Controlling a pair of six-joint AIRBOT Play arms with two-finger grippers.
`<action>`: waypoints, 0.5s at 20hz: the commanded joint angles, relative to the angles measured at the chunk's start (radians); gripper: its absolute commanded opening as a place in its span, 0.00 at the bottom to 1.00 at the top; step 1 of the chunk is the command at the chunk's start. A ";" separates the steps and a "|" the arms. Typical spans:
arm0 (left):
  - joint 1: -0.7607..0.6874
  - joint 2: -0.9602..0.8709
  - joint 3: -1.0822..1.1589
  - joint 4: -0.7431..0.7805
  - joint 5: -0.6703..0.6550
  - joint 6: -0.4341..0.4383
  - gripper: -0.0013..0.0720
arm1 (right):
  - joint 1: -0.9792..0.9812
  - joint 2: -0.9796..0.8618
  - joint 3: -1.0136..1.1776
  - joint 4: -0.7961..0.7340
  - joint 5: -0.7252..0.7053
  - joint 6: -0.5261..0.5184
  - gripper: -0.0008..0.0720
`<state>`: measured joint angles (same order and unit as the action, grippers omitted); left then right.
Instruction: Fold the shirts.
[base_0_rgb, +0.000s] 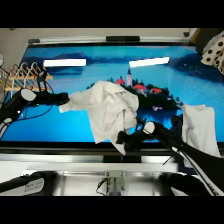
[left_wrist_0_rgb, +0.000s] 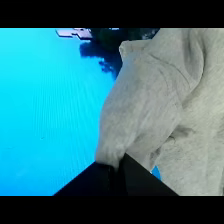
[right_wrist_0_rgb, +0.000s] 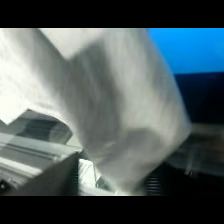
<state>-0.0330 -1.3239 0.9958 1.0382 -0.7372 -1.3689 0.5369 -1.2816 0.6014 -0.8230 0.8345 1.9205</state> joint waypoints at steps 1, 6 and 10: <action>0.004 0.003 0.009 0.000 -0.011 0.000 0.07 | -0.003 -0.026 0.016 0.109 -0.109 -0.063 0.12; 0.063 0.094 0.175 0.000 -0.034 0.000 0.07 | -0.100 0.169 0.257 -0.206 0.134 -0.202 0.11; 0.135 0.261 0.497 -0.003 -0.031 -0.001 0.07 | -0.239 0.430 0.624 -0.507 0.220 -0.214 0.11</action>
<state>0.0589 -1.1606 1.3041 1.0386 -0.7738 -1.3689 0.3801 -1.0088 1.0000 -1.1019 0.9882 1.7329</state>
